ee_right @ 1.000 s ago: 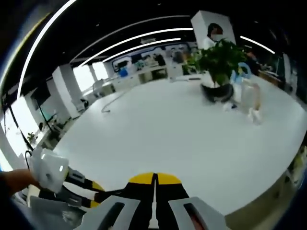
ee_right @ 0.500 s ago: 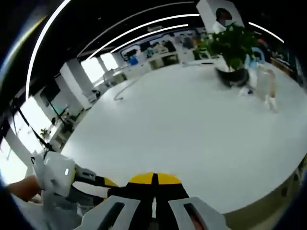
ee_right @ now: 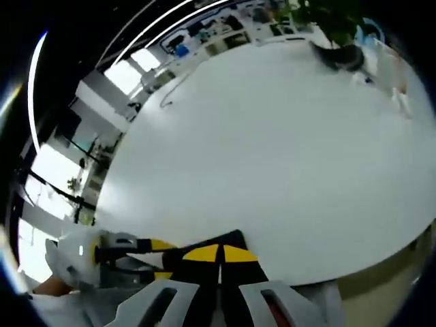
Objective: Press the specified remote control buttons in sequence, fully releasing each button before pressing the next.
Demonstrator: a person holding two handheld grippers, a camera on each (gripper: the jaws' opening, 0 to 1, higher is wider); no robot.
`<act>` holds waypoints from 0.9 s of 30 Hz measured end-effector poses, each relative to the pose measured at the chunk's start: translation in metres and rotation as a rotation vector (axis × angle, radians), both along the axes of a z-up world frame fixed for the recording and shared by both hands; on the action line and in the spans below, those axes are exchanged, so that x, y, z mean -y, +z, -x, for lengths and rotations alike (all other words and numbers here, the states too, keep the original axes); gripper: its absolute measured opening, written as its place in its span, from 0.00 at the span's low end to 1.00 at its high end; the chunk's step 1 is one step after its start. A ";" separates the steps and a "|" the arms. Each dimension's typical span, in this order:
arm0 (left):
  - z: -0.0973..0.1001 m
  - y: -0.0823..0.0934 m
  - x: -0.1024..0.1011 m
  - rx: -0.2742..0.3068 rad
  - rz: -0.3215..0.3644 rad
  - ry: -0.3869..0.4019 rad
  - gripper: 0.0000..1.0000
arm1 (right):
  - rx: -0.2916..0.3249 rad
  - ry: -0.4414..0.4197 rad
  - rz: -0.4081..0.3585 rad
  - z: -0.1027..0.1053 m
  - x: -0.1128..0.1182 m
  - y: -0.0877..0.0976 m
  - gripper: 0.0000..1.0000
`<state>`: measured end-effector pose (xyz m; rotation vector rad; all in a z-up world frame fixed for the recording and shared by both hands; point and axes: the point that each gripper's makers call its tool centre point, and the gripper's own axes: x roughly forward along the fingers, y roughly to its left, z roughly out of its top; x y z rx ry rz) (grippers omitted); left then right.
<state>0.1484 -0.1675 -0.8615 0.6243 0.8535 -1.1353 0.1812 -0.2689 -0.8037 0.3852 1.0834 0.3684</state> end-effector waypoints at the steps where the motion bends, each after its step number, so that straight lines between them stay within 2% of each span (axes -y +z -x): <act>1: 0.000 0.000 0.000 0.002 0.017 0.003 0.24 | -0.004 0.004 0.005 0.000 -0.001 -0.001 0.00; 7: 0.000 0.000 0.001 0.021 0.081 0.007 0.24 | -0.049 0.004 -0.040 -0.006 -0.012 -0.014 0.00; 10: -0.002 0.001 0.002 0.020 0.092 0.012 0.24 | -0.065 -0.018 0.006 -0.009 -0.006 -0.026 0.00; 17: -0.002 0.001 0.002 0.027 0.107 0.004 0.24 | -0.113 -0.042 -0.074 -0.013 -0.011 -0.033 0.00; 25: -0.003 0.001 0.003 0.031 0.135 -0.016 0.25 | -0.160 -0.078 -0.107 -0.011 -0.007 -0.040 0.00; 27: -0.003 0.001 0.004 0.034 0.143 -0.024 0.25 | -0.191 -0.074 -0.118 -0.009 -0.010 -0.044 0.00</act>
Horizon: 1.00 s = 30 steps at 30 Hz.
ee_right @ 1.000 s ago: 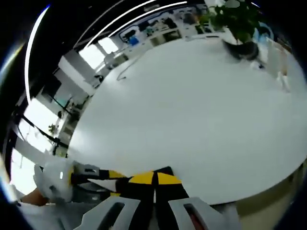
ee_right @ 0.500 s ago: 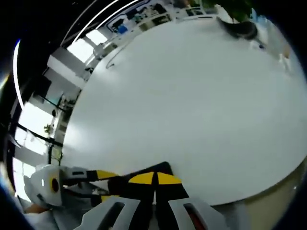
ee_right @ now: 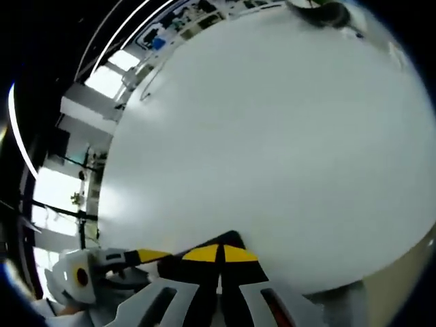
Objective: Press the specified remote control buttons in sequence, fully releasing each button before pressing the next.
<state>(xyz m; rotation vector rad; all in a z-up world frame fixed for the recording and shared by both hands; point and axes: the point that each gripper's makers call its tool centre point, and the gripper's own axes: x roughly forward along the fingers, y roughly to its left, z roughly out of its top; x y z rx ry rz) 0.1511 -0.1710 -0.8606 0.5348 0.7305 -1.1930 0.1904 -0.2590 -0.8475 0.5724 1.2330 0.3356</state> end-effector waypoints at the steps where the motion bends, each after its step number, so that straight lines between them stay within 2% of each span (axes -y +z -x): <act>1: 0.000 0.000 0.000 0.000 0.001 -0.001 0.25 | -0.005 0.001 0.008 0.001 0.001 -0.001 0.00; 2: -0.001 0.000 0.001 0.000 0.006 -0.002 0.25 | -0.014 0.007 0.053 0.004 0.005 -0.005 0.00; 3: -0.001 0.000 0.003 0.004 0.015 -0.007 0.25 | -0.011 0.013 0.062 0.004 0.005 -0.005 0.00; 5: -0.001 0.001 0.002 0.004 0.014 -0.006 0.25 | 0.033 0.006 0.041 -0.001 0.002 0.002 0.00; 9: 0.000 0.001 0.002 0.005 0.014 -0.009 0.25 | 0.015 -0.003 0.072 -0.001 0.008 -0.005 0.00; 10: 0.000 0.001 0.002 0.005 0.014 -0.010 0.25 | 0.014 -0.008 0.047 -0.002 0.006 -0.002 0.00; 17: -0.001 0.000 0.003 0.006 0.024 -0.009 0.25 | 0.017 -0.029 0.046 -0.002 0.007 -0.003 0.00; 24: -0.001 0.000 0.002 0.006 0.025 -0.010 0.25 | 0.087 0.090 0.167 -0.002 0.004 -0.004 0.00; 30: -0.001 0.000 0.003 0.007 0.027 -0.011 0.25 | 0.079 0.075 0.158 -0.002 0.005 -0.004 0.00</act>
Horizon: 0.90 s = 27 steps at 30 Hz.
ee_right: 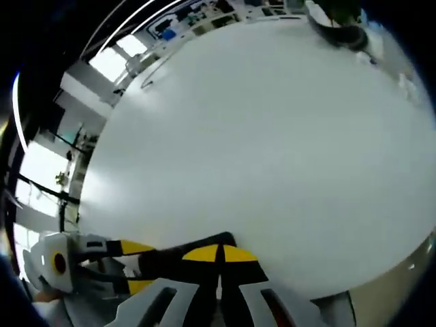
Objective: Press the specified remote control buttons in sequence, fully releasing each button before pressing the next.
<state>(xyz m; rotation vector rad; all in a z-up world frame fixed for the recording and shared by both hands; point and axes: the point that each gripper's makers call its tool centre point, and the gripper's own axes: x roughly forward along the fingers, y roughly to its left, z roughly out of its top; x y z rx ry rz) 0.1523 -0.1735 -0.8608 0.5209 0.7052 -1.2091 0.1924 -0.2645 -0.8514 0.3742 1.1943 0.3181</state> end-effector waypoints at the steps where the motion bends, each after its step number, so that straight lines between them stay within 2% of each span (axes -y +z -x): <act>1: 0.000 0.000 0.000 0.000 0.000 0.000 0.25 | -0.001 0.002 0.001 0.000 0.000 0.000 0.00; 5: 0.000 0.000 0.000 0.000 0.001 0.000 0.25 | -0.008 0.040 0.016 0.002 -0.004 0.002 0.00; 8: 0.000 0.000 0.000 0.000 0.002 0.000 0.25 | 0.025 0.054 0.006 0.000 -0.007 0.007 0.00; 18: 0.000 0.001 0.001 0.002 0.004 -0.002 0.25 | -0.010 0.074 -0.017 0.005 -0.012 0.004 0.00; 23: 0.000 0.001 0.001 0.002 0.005 -0.003 0.25 | -0.020 0.083 0.008 0.006 -0.011 0.000 0.00; 27: 0.000 0.000 0.001 0.002 0.005 -0.003 0.25 | -0.006 0.100 0.038 0.006 -0.012 0.001 0.00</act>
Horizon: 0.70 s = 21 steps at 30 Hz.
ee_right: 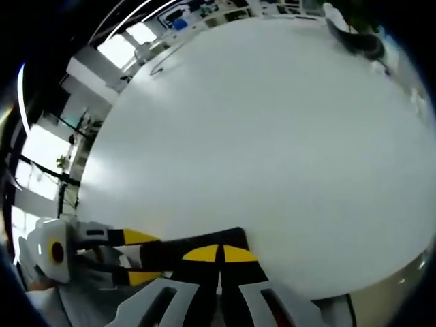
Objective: Press the specified remote control buttons in sequence, fully releasing each button before pressing the next.
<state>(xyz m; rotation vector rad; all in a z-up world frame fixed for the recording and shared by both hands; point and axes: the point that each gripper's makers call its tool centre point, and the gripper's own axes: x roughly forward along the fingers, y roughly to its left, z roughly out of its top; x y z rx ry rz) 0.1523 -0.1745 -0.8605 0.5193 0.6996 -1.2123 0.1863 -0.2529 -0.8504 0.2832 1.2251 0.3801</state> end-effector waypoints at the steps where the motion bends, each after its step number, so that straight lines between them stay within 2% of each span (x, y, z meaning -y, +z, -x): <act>1: 0.000 0.000 0.000 0.000 0.000 0.000 0.25 | 0.004 0.007 0.008 0.000 0.000 0.000 0.00; 4: 0.000 0.000 0.000 0.000 -0.001 0.000 0.25 | 0.003 -0.006 0.004 -0.001 0.002 -0.001 0.00; 6: 0.000 0.000 0.000 0.001 0.000 -0.002 0.25 | -0.009 -0.050 -0.025 -0.001 0.003 -0.002 0.00; 21: 0.000 0.000 0.000 0.000 0.000 -0.002 0.25 | 0.009 -0.016 0.024 -0.001 0.000 -0.001 0.00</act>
